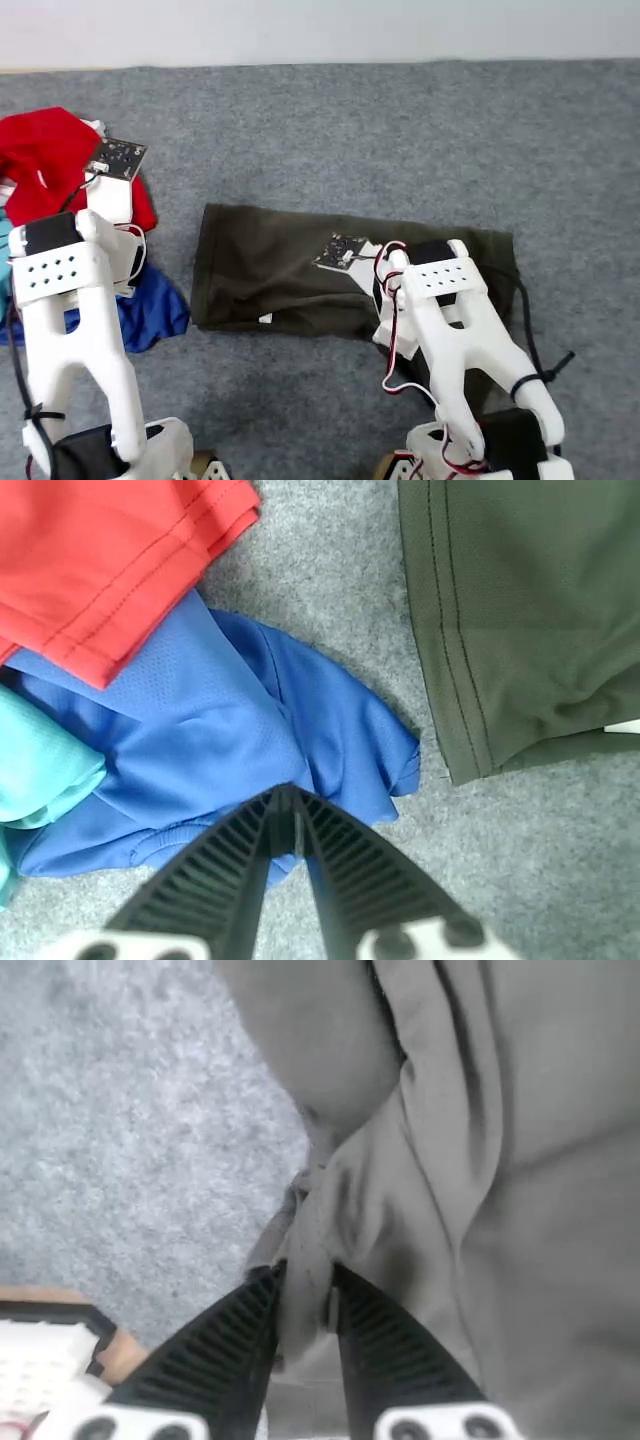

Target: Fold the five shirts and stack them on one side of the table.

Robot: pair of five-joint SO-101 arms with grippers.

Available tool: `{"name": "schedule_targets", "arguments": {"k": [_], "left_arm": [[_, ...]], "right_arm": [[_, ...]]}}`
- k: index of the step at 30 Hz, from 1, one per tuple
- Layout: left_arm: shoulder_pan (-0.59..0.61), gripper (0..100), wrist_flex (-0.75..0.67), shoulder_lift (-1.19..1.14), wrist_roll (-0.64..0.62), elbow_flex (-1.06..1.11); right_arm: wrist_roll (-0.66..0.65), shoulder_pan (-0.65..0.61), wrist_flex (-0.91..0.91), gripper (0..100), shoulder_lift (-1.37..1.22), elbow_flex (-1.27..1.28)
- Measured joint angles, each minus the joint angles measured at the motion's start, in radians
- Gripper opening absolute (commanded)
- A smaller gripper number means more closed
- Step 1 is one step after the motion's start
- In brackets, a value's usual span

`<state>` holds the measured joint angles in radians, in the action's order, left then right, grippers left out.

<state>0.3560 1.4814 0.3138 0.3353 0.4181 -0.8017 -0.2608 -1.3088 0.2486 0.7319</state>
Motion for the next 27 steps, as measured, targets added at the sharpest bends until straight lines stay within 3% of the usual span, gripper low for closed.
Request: {"name": "schedule_targets", "arguments": {"k": [5, 13, 23, 27], "left_arm": [[0.000, 0, 0.000, 0.000, 0.000, 0.000], [-0.002, 0, 0.000, 0.000, 0.000, 0.000], [-0.097, 0, 0.000, 0.000, 0.000, 0.000], [-0.106, 0, 0.000, 0.000, 0.000, 0.000]], "right_arm": [[0.000, -0.003, 0.008, 5.8, 0.000, 0.000], [-0.038, -0.003, -0.189, 5.8, 0.000, 0.000], [-0.103, -0.003, -0.295, 6.2, 0.015, 0.000], [-0.103, -0.002, -0.296, 16.5, 0.017, 0.000]]}}
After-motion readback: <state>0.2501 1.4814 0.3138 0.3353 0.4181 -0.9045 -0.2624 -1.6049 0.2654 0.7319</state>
